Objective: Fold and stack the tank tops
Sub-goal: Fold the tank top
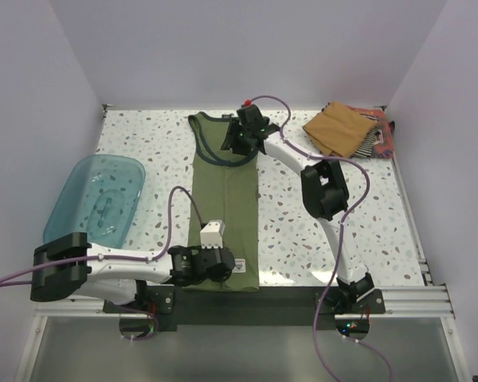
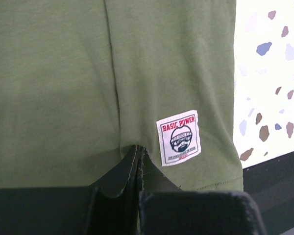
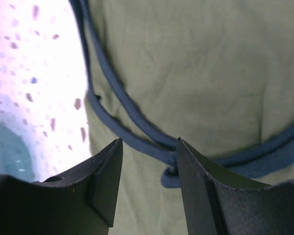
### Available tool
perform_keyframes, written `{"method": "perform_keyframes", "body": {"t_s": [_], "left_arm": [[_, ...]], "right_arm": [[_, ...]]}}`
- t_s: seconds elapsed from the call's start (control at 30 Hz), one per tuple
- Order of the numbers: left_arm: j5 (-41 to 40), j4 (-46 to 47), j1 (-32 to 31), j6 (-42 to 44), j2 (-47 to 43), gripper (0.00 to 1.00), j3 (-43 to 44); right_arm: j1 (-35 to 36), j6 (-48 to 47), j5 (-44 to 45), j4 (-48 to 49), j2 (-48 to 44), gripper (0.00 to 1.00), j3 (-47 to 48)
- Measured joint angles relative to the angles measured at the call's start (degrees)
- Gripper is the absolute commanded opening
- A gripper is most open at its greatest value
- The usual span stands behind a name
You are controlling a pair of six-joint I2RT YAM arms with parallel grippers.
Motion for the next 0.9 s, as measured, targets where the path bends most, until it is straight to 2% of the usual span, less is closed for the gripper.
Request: {"method": "perform_keyframes", "body": {"t_s": [0.27,0.5,0.67,0.9], "left_arm": [[-1.84,-9.29,0.35,1.53,-7.15,0.11,7.65],[-4.96,-15.52,1.51,1.51,-10.69,0.12,11.54],[-7.72,-20.98,2.60,1.44,-14.62,0.13,12.83],[-10.21,-24.74,3.23,1.38,-19.54,0.13,13.14]], "right_arm": [[5.09,-4.31,8.35,-2.45,-4.28,0.51,-10.93],[10.10,-6.73,16.52,-5.81,-4.79,0.50,-10.36],[10.95,-6.86,22.32,-7.91,-4.66,0.50,-7.78],[10.95,-8.44,25.14,-4.20,-7.28,0.51,-14.34]]}}
